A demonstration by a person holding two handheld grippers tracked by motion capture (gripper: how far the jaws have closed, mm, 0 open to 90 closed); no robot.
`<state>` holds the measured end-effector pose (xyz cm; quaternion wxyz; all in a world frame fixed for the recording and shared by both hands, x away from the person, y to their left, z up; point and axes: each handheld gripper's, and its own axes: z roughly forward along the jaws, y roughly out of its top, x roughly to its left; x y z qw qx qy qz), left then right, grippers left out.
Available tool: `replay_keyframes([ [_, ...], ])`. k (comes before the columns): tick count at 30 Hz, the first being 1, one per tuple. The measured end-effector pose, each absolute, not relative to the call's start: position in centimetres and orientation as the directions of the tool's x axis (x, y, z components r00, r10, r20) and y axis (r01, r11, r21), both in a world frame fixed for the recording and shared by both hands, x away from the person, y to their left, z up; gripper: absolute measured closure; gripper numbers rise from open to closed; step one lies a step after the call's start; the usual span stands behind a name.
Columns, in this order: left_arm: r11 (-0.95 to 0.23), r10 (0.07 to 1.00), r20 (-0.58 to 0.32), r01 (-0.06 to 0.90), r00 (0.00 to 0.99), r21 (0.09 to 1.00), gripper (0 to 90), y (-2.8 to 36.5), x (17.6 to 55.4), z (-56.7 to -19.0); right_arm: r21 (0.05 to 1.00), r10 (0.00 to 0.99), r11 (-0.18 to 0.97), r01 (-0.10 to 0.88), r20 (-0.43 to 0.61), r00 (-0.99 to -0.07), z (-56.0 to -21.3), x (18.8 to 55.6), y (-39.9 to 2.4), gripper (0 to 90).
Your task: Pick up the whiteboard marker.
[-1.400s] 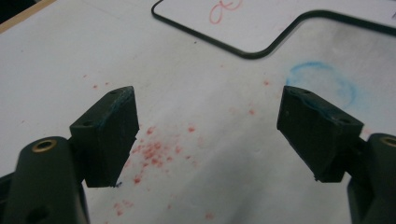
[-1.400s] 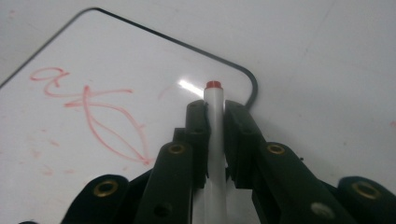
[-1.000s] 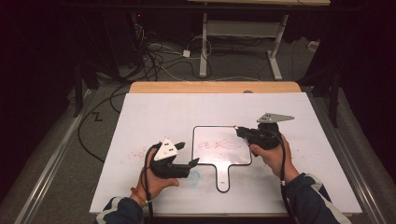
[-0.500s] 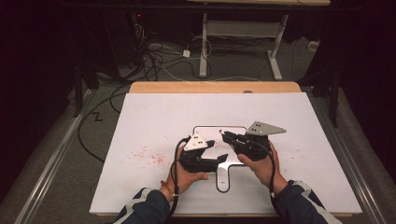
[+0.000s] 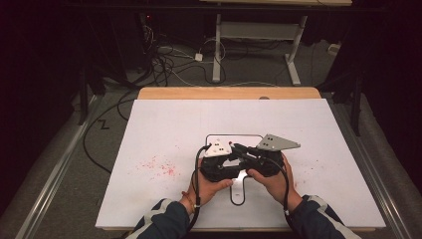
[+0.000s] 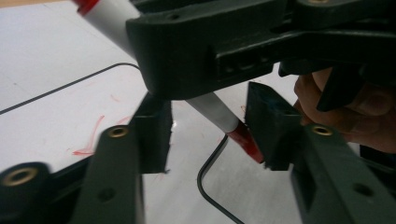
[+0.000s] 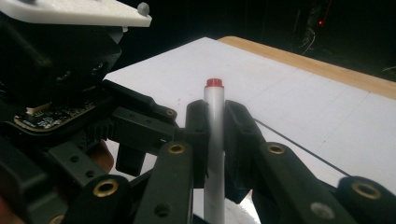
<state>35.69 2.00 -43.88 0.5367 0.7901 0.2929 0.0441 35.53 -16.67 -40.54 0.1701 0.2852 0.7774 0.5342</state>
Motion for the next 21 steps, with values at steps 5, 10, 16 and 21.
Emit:
replay_keyframes([
  [5,-0.276,0.534,-0.21,0.403,0.819,0.872,68.4,2.1,35.7,-44.0,0.93,0.622,0.271,0.248,0.027,-0.783,-40.4,35.3,-16.5,81.1],
  [10,-0.294,0.569,-0.171,0.393,0.805,0.871,78.1,2.7,36.1,-44.1,0.932,0.619,0.269,0.242,0.025,-0.785,-40.4,35.0,-16.5,80.1],
  [16,-0.316,0.567,-0.144,0.376,0.811,0.871,78.4,2.9,36.3,-44.2,0.932,0.615,0.276,0.235,0.017,-0.789,-40.3,34.9,-16.3,71.5],
  [21,-0.314,0.597,-0.135,0.385,0.791,0.868,78.4,3.7,37.4,-44.4,0.942,0.636,0.258,0.216,0.003,-0.771,-39.7,34.7,-16.8,53.5],
])
